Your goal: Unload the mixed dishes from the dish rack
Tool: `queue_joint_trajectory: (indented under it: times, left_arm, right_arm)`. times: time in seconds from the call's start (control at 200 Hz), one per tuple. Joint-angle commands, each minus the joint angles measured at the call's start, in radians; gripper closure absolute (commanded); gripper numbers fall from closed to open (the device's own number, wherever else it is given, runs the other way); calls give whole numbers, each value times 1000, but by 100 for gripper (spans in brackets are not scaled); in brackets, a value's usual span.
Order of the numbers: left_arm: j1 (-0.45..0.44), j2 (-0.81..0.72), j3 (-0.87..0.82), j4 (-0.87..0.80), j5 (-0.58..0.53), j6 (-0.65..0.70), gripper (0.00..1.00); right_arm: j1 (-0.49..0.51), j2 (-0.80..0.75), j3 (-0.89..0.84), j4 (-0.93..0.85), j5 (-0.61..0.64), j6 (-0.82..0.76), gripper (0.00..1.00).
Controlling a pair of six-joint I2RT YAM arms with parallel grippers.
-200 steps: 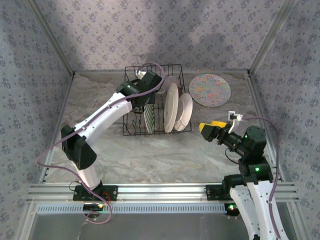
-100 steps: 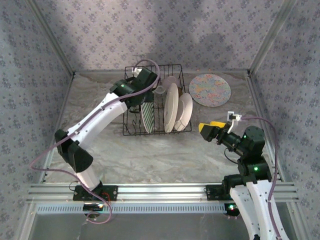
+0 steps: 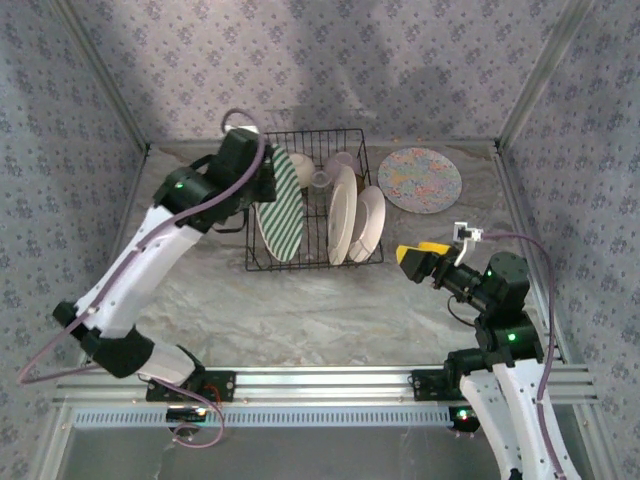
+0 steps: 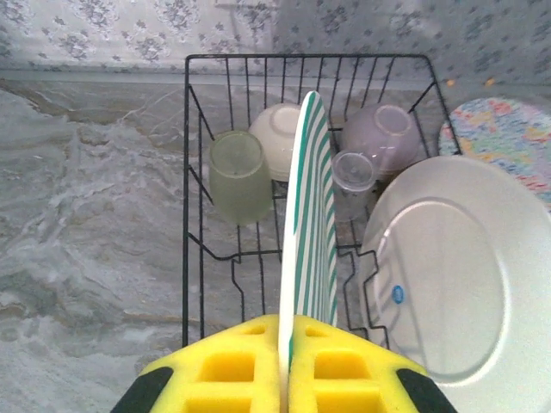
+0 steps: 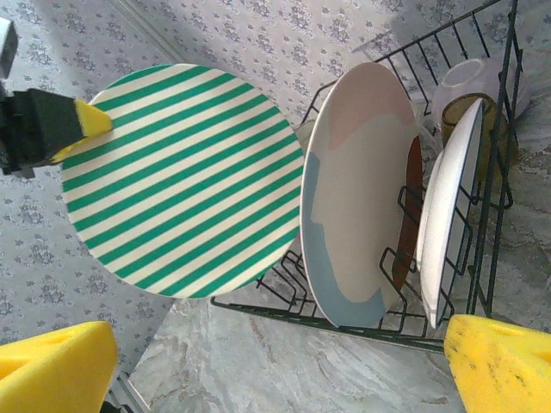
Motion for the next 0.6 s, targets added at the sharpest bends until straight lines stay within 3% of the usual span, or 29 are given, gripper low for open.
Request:
queue_joint_trajectory:
  times: [0.0, 0.195, 0.345, 0.42, 0.595]
  left_arm:
    - [101, -114, -66, 88, 226, -19, 100]
    - [362, -251, -223, 217, 636, -88, 100]
    - [530, -279, -380, 453, 1011, -245, 100]
    - [572, -278, -457, 587, 1131, -330, 100]
    - [589, -252, -568, 835, 1287, -470, 100]
  right_arm:
    - [12, 10, 40, 29, -15, 19, 0]
    - [27, 39, 56, 55, -23, 68, 0]
    - [47, 67, 54, 100, -6, 116, 0]
    - [56, 74, 48, 121, 15, 138, 0]
    - [77, 102, 54, 175, 21, 201, 0]
